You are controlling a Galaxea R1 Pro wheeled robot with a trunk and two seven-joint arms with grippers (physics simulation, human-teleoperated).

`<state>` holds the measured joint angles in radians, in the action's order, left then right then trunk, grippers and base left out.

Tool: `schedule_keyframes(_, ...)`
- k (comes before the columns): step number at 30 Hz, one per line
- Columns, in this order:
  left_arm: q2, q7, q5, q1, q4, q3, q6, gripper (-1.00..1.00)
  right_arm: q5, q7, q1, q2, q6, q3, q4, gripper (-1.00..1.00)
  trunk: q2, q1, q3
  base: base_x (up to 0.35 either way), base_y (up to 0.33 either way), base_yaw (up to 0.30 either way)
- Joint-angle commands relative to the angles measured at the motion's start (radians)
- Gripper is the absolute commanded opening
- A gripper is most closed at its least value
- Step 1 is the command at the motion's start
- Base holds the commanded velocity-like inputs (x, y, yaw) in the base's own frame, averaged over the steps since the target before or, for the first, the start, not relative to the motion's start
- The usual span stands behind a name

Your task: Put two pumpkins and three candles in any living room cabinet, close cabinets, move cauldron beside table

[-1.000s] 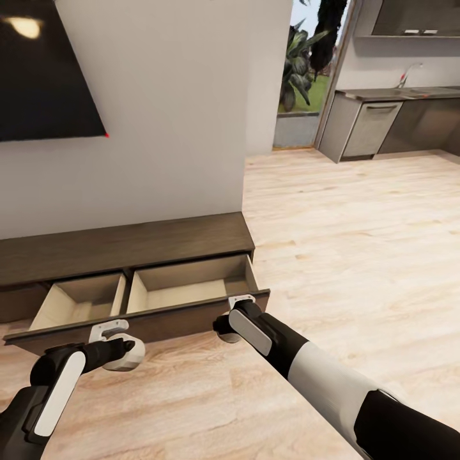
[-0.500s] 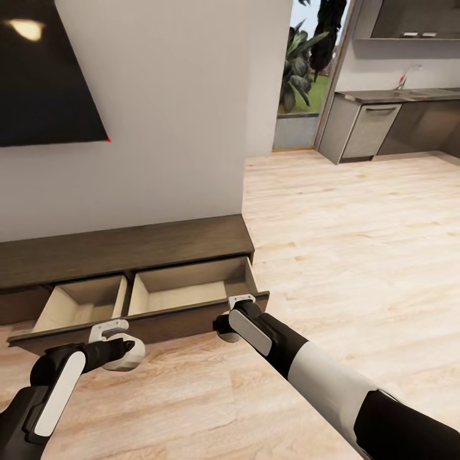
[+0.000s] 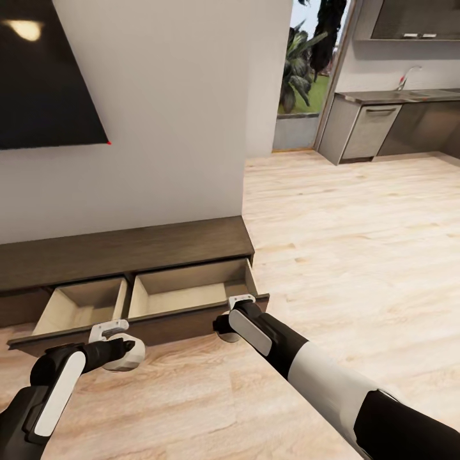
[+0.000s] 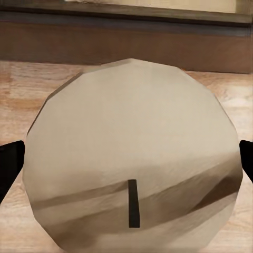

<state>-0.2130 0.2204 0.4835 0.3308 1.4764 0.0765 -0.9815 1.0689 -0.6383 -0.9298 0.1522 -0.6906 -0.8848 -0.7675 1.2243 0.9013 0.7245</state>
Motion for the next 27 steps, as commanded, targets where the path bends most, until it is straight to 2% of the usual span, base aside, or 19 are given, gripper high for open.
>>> schedule_keyframes(1, 0.0, 0.008, 0.009, 0.001, 0.001, 0.0, -0.003, -1.0, 0.01, -0.009, -0.001, 0.0, 0.0, -0.003, -0.001, -1.0, 0.001, 0.0, 0.001, 0.254, 0.0, 0.0)
schedule_keyframes(27, 0.0, 0.008, 0.009, 0.001, 0.001, 0.0, -0.003, -1.0, 0.01, -0.006, -0.001, 0.0, 0.0, -0.003, -0.004, -1.0, 0.001, 0.0, 0.001, 0.306, 0.0, 0.0)
